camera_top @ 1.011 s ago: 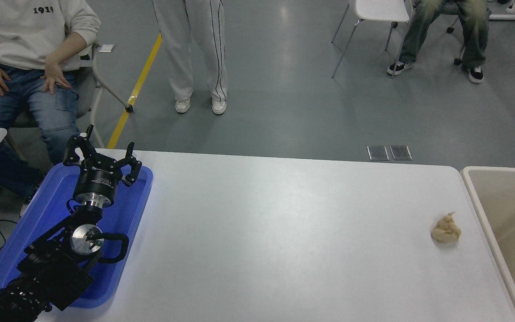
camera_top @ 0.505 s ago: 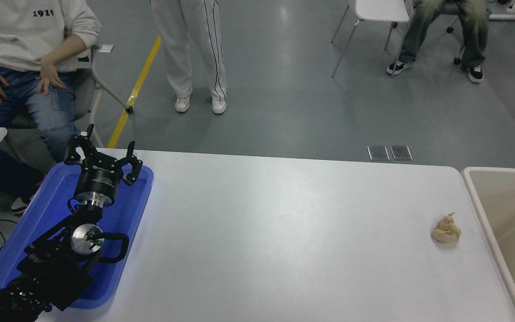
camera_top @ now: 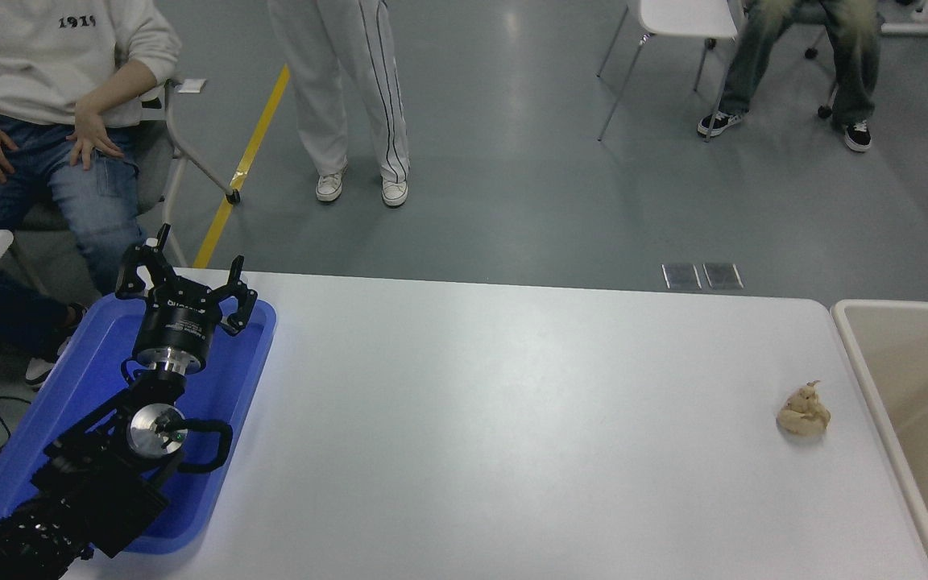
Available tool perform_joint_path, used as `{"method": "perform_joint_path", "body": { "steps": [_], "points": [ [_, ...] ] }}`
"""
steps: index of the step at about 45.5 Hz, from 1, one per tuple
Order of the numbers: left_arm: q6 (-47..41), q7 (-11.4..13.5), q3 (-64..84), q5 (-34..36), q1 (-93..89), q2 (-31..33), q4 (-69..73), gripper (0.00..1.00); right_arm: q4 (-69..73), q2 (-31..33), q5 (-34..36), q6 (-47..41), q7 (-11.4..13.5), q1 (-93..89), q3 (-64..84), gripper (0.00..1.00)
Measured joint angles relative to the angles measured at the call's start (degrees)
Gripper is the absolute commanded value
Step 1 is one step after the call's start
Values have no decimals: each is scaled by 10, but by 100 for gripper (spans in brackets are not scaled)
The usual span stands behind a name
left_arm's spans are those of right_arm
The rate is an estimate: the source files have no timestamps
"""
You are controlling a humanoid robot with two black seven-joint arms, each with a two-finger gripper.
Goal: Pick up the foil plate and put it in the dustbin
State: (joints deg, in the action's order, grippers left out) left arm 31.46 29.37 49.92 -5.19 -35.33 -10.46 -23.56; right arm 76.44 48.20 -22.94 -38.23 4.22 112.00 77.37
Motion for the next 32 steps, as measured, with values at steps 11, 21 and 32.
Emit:
{"method": "perform_joint_path", "body": {
  "steps": [11, 21, 32],
  "points": [
    [0, 0, 0, 0, 0, 0, 0, 100, 58, -88, 6, -46, -1, 114, 24, 100],
    [0, 0, 0, 0, 0, 0, 0, 100, 97, -169, 70, -61, -2, 181, 19, 100],
    [0, 0, 0, 0, 0, 0, 0, 100, 111, -222, 112, -66, 1, 223, -2, 100]
  ]
}}
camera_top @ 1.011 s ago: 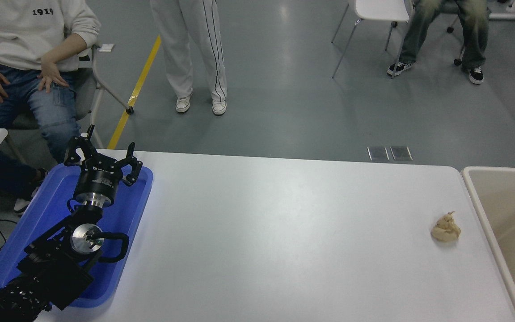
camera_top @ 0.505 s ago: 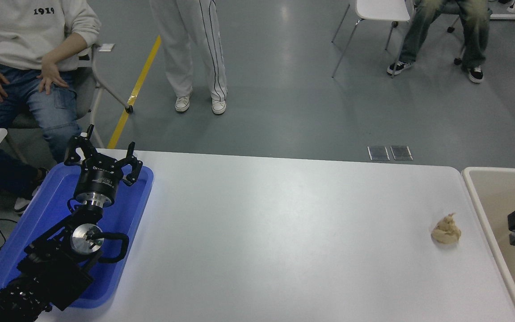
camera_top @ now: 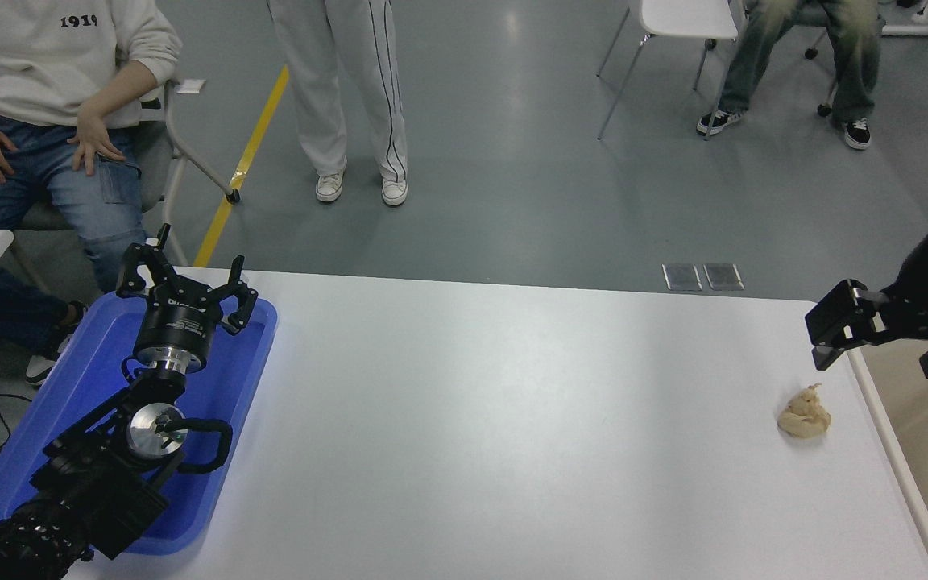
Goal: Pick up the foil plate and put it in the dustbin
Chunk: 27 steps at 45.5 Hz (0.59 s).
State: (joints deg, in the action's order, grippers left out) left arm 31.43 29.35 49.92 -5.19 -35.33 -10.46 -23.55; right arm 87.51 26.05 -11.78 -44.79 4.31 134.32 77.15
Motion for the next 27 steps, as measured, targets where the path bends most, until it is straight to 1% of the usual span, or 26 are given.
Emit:
{"method": "perform_joint_path", "body": {
  "steps": [10, 27],
  "points": [
    [0, 0, 0, 0, 0, 0, 0, 100, 2, -24, 11, -1, -1, 8, -12, 100],
    [0, 0, 0, 0, 0, 0, 0, 100, 0, -36, 7, -2, -1, 13, -8, 100]
  ]
}}
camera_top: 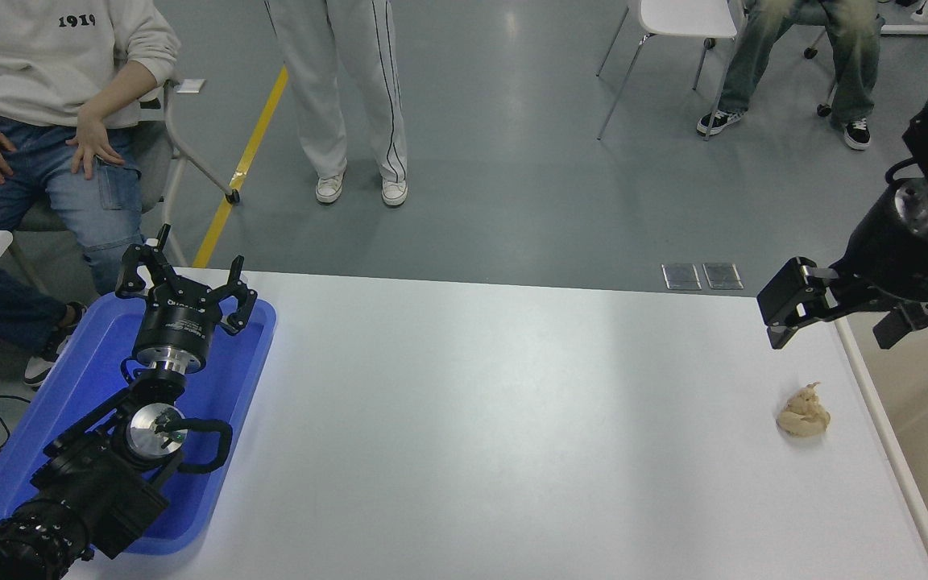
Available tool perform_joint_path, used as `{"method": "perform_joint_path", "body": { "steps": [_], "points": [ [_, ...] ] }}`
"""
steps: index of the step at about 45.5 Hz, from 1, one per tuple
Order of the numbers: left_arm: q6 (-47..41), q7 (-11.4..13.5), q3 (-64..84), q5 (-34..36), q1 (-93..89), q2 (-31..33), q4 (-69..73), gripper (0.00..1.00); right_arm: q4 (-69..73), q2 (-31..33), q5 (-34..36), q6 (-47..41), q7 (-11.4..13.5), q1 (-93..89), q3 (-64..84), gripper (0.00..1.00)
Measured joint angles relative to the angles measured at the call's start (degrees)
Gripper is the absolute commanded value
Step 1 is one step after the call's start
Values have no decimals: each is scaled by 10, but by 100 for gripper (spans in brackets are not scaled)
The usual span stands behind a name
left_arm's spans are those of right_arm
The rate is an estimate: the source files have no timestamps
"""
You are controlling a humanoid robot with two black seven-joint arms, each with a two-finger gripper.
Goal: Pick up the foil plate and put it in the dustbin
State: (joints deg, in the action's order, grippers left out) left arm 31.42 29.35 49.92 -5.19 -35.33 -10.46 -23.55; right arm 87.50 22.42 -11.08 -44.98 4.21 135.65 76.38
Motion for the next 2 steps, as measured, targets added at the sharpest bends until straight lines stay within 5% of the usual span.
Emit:
{"method": "perform_joint_path", "body": {
  "steps": [2],
  "points": [
    [0, 0, 0, 0, 0, 0, 0, 100, 0, -1, 0, 0, 0, 0, 0, 100]
  ]
}}
